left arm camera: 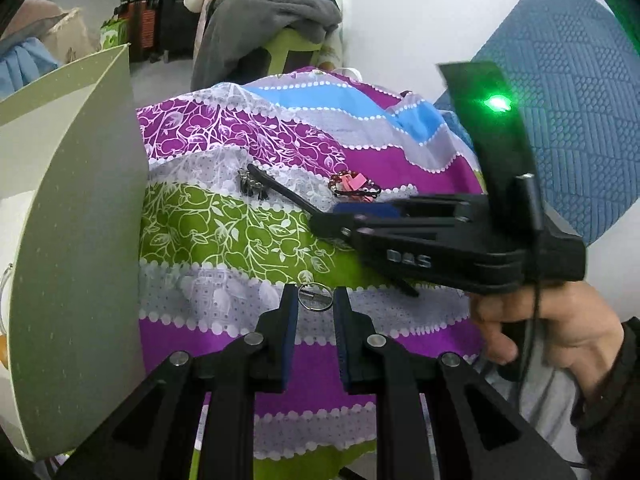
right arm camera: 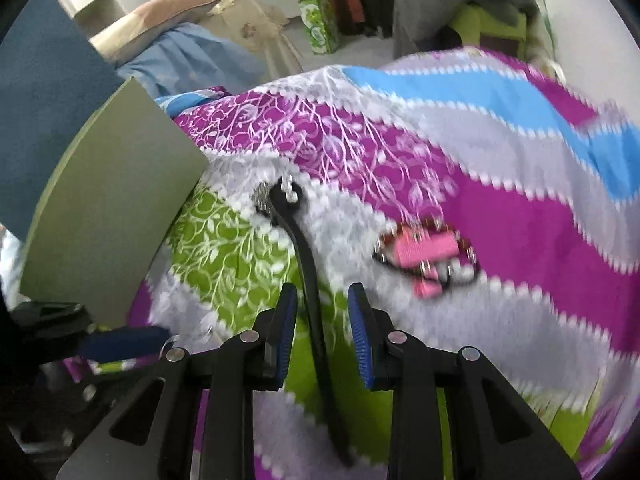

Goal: Organize jewelry
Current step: 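Carry the hairpin and silver ring into the white box and open both tools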

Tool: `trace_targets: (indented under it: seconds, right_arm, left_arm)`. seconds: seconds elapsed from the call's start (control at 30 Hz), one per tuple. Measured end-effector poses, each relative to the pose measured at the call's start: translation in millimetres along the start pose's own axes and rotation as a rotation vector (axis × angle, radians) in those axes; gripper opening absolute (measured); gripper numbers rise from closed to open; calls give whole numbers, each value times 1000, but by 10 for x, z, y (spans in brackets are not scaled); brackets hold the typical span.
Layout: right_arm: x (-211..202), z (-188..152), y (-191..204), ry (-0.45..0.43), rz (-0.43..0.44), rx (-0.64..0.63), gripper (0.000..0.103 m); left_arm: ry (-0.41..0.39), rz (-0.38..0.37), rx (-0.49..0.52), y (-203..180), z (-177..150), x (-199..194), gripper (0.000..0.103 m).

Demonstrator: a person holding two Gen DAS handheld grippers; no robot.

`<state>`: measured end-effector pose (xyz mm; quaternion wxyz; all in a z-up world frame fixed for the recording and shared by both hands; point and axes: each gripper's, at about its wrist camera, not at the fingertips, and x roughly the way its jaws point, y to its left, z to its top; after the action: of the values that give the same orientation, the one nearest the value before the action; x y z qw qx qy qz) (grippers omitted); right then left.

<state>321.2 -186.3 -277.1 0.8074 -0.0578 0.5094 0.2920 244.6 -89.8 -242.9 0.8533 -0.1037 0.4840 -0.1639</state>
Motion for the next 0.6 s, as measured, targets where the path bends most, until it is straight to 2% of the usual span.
trace_targets:
  seconds: [0.03, 0.07, 0.1, 0.27, 0.6]
  right_arm:
    - [23, 15, 40, -2, -20, -28, 19]
    - [35, 14, 72, 2, -45, -54, 9]
    - [41, 13, 100, 5, -65, -75, 7]
    - [-53, -61, 32, 14, -77, -8, 6]
    - [-566, -265, 74, -51, -112, 121, 6]
  left_arm:
    - [-1, -1, 1, -5, 2, -5, 16]
    - [-2, -2, 4, -5, 5, -11, 16]
    - [-4, -5, 7, -17, 9, -24, 16]
    - [-14, -15, 2, -17, 24, -108, 16]
    - [-49, -44, -4, -75, 84, -440, 16]
